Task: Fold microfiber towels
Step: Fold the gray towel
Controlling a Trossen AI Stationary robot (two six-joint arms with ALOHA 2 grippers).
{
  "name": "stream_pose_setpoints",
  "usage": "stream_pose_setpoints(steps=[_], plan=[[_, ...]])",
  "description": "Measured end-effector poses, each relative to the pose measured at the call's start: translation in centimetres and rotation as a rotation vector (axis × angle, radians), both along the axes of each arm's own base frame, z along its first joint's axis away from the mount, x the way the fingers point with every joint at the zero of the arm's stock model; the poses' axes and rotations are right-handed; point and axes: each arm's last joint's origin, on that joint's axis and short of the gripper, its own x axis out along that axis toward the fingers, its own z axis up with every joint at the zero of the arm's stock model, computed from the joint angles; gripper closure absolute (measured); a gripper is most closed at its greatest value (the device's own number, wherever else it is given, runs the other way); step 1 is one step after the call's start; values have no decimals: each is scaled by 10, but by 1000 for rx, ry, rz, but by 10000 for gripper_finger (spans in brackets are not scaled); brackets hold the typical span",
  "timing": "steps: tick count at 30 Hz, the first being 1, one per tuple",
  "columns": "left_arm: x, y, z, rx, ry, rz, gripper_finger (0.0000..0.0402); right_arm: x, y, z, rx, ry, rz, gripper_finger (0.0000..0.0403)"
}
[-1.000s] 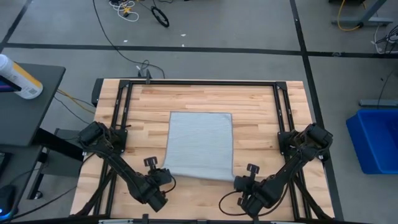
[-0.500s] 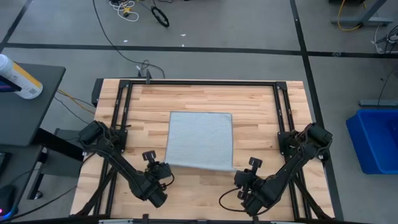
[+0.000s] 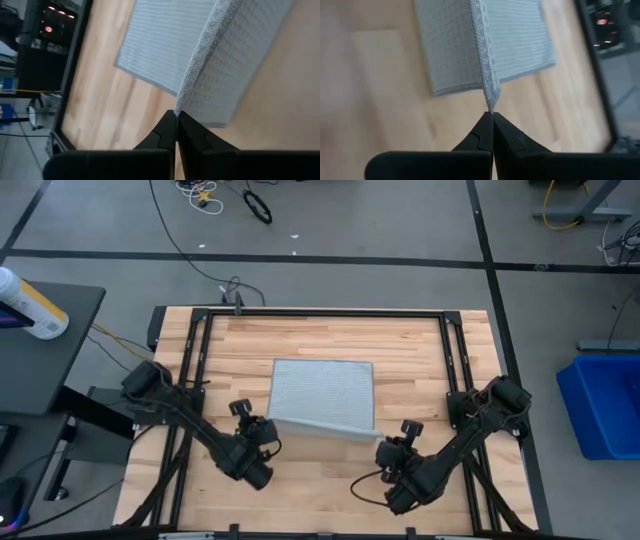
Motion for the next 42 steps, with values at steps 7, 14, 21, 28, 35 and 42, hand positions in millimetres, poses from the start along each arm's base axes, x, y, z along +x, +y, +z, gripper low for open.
stream_pose_setpoints(steps=[7,14,21,28,35,42], plan=[[-4,26,4,33,-34,32,395,6,-19,4,-117,16,-24,403],[-12,53,-6,-10,-86,59,395,17,-36,6,-178,37,-37,403],[-17,81,-21,-27,-95,88,395,29,-56,5,-235,49,-53,403],[-8,108,-32,-18,-70,87,395,30,-84,-12,-282,90,-119,403],[3,133,-32,-9,-59,94,395,27,-100,-36,-257,123,-149,403],[13,149,-31,-22,-84,91,395,24,-109,-41,-263,146,-180,403]])
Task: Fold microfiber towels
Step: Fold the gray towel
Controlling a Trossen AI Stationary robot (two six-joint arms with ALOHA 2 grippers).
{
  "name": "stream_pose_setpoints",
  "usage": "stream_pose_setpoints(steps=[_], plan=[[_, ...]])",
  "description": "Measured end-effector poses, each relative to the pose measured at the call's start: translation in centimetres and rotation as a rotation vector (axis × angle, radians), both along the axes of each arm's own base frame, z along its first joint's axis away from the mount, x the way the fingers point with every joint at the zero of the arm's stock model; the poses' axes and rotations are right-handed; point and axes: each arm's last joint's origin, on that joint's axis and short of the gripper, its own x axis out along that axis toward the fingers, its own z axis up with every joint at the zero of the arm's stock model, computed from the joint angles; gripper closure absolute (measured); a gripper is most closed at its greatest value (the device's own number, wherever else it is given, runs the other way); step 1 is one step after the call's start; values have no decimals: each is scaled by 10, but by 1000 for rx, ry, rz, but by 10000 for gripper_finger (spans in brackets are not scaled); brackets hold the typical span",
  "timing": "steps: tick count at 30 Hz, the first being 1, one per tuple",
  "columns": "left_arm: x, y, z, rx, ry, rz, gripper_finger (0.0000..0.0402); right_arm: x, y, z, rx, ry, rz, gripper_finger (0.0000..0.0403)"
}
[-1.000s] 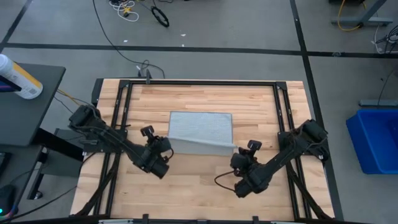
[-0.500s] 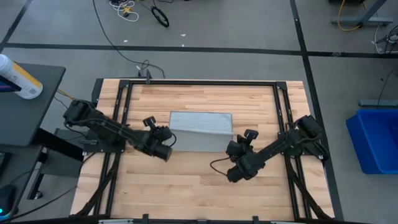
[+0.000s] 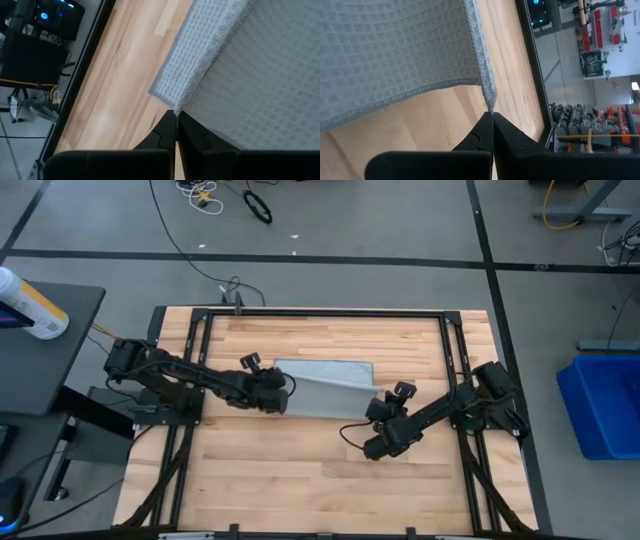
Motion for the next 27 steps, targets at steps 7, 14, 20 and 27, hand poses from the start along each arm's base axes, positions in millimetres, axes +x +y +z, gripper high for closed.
stream_pose_setpoints(steps=[7,14,20,27], plan=[[1,2,0,-24,-17,14,395,0,0,-1,-1,-24,-6,403],[3,-1,-1,-94,-46,18,395,0,-3,-1,26,-41,-55,403],[5,3,-2,-171,-113,90,395,1,-4,5,81,-97,-123,403],[1,4,-4,-213,-139,181,395,2,-5,18,134,-154,-134,403]])
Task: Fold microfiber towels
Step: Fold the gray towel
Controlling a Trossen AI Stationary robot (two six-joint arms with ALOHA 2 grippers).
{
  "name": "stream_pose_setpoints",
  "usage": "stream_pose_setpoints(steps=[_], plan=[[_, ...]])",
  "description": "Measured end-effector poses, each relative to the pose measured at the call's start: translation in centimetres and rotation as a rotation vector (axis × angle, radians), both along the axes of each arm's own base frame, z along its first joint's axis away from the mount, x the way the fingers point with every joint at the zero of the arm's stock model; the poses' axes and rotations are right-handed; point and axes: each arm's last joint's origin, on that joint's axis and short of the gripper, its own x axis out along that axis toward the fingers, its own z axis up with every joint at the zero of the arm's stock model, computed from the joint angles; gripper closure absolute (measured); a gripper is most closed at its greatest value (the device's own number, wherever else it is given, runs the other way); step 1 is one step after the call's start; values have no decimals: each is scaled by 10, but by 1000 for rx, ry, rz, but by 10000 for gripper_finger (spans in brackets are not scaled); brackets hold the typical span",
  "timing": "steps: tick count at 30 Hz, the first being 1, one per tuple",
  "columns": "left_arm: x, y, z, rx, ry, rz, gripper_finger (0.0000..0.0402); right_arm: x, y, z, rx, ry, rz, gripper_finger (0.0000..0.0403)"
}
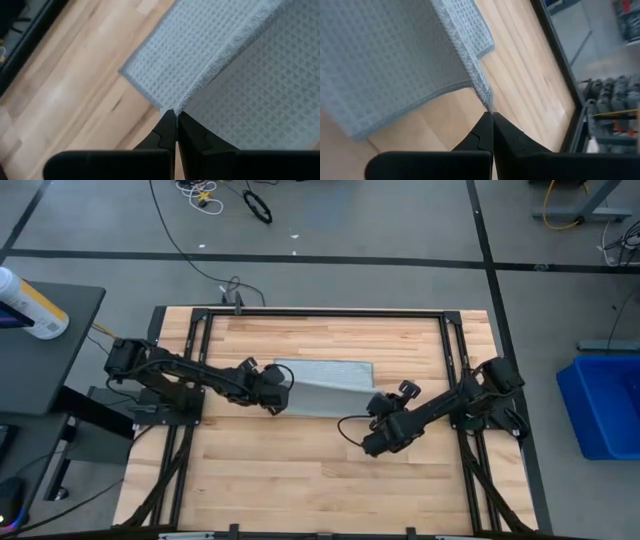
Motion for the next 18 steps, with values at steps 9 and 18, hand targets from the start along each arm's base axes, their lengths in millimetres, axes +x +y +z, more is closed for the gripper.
stream_pose_setpoints(steps=[9,18], plan=[[-2,25,0,-94,5,81,395,7,-28,18,79,-28,-8,403],[-4,54,1,-97,20,119,395,24,-74,18,132,-28,-35,403]])
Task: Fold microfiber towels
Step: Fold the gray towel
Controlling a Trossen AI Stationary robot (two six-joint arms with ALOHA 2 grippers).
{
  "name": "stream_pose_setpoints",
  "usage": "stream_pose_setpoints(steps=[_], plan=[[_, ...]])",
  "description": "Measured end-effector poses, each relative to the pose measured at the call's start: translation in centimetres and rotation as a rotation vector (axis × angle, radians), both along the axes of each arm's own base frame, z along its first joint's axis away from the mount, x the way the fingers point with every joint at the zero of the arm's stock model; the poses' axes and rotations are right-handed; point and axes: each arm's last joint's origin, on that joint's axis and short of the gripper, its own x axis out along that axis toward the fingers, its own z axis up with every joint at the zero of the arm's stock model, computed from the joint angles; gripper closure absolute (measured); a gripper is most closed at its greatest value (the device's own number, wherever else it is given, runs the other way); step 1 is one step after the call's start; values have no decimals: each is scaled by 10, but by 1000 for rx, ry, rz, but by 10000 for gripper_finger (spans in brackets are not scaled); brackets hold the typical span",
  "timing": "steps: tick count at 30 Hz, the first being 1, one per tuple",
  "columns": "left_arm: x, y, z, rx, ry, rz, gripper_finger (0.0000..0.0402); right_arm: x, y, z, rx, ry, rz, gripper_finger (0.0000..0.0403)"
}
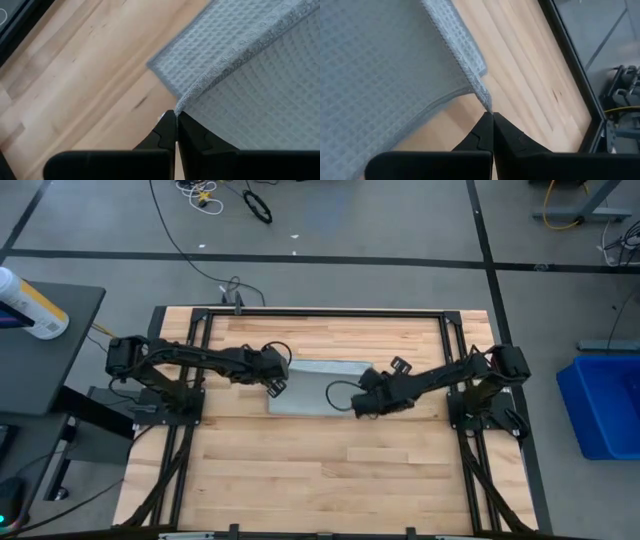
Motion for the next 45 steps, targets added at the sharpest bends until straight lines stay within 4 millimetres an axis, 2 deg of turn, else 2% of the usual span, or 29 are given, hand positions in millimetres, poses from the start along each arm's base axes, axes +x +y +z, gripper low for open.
stream_pose_setpoints(steps=[3,7,20,28,32,40,42,45], plan=[[0,9,0,-2,1,-21,395,-2,-14,-5,21,11,-46,403],[3,18,2,-12,-31,-32,395,-5,-24,-12,37,31,-72,403],[1,39,2,-47,-64,-12,395,-4,-34,-16,106,43,-57,403],[0,48,3,-77,-104,14,388,-4,-49,-17,115,62,-61,401],[0,48,2,-97,-116,25,371,-6,-55,-17,121,74,-72,364],[-3,46,-5,-149,-145,62,307,-6,-56,-18,135,56,-97,229],[-5,45,-8,-156,-139,72,285,-6,-56,-18,135,49,-109,209],[-6,45,-10,-154,-140,95,255,-7,-56,-17,128,50,-127,200]])
